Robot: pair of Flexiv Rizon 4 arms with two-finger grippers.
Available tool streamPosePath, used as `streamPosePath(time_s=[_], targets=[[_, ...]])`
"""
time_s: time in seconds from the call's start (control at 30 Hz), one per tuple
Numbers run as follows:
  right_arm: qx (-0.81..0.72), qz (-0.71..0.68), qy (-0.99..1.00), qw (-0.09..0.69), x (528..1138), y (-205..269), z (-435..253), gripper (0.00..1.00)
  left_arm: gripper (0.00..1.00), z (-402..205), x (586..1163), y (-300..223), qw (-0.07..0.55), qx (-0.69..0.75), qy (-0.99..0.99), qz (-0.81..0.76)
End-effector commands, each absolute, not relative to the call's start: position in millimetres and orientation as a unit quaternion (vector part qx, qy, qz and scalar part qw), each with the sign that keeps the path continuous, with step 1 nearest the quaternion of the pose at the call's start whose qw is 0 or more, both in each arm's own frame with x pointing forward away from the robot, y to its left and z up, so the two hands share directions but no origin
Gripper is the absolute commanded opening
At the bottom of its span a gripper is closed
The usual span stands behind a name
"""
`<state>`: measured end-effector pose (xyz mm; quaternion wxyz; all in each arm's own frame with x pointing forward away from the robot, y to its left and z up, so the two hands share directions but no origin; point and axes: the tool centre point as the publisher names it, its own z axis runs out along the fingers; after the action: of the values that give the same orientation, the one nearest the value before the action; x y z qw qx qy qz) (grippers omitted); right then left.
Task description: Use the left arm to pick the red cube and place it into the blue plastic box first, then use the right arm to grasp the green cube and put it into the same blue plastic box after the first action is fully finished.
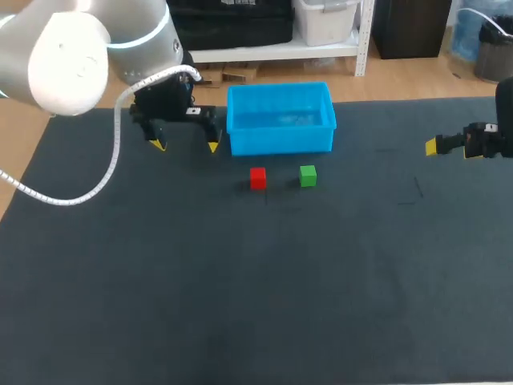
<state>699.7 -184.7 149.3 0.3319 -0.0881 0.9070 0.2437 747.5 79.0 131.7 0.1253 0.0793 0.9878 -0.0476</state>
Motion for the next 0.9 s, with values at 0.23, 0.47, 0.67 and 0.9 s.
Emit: streamPosePath(time_s=[0.23,0.47,0.67,0.9], targets=[[-0.089,0.244,0.907,0.331,700,-185,150,1.00,1.00,124,763,65,0.089,0.001,0.995,-0.032],[-0.089,0.244,0.907,0.331,700,-185,150,1.00,1.00,115,773,41,0.084,-0.014,0.996,-0.038],[-0.089,0.244,0.907,0.331,700,-185,150,1.00,1.00,107,782,21,0.080,0.002,0.996,-0.044],[-0.089,0.244,0.907,0.331,700,-185,150,1.00,1.00,89,800,4,0.064,0.017,0.997,-0.049]])
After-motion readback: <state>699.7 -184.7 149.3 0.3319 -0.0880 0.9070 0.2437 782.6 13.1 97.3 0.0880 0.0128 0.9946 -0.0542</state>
